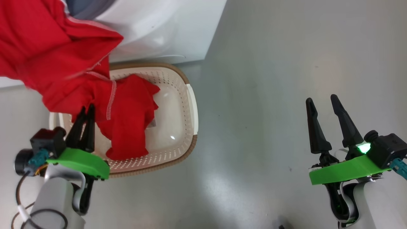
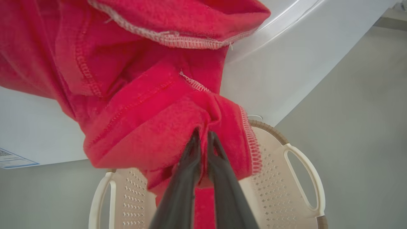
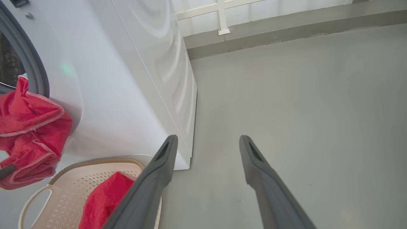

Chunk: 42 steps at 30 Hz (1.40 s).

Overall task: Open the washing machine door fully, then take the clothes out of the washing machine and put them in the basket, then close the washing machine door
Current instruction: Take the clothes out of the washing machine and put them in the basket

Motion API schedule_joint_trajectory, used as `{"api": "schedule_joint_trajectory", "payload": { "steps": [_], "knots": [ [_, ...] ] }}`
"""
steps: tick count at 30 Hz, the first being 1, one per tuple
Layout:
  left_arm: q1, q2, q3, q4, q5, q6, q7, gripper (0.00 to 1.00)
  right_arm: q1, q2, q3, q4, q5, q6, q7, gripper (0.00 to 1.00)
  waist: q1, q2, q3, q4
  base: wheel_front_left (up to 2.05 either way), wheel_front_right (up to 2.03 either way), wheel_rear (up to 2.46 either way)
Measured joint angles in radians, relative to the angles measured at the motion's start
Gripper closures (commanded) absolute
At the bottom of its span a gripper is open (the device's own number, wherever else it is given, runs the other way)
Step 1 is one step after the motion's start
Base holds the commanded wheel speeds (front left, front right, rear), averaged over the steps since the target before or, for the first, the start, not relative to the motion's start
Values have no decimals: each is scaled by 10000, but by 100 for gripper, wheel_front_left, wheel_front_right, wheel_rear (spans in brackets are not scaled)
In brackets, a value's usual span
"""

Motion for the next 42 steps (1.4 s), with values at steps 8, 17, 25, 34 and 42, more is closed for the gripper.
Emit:
{"api": "schedule_joint_trajectory", "payload": {
  "steps": [8,17,25,34,42],
  "knots": [
    [-995,130,334,1156,109,0,0,53,-239,2,13,-173,17,0,0,0,0,0,516,-204,0,0,0],
    [-1905,171,571,2236,416,0,0,0,-421,2,10,-184,77,0,0,0,0,0,934,-272,0,0,0],
    [-2047,128,640,2174,433,0,0,0,-450,0,-50,-171,73,0,0,0,0,0,853,-116,0,0,0],
    [-1411,-44,654,796,234,0,0,0,-449,0,-213,-153,-21,0,0,0,0,0,664,172,0,0,0],
    [-368,-42,928,-834,82,0,-2,0,-441,-4,-326,-121,-134,0,0,0,1,0,453,457,0,0,0]
  ]
}}
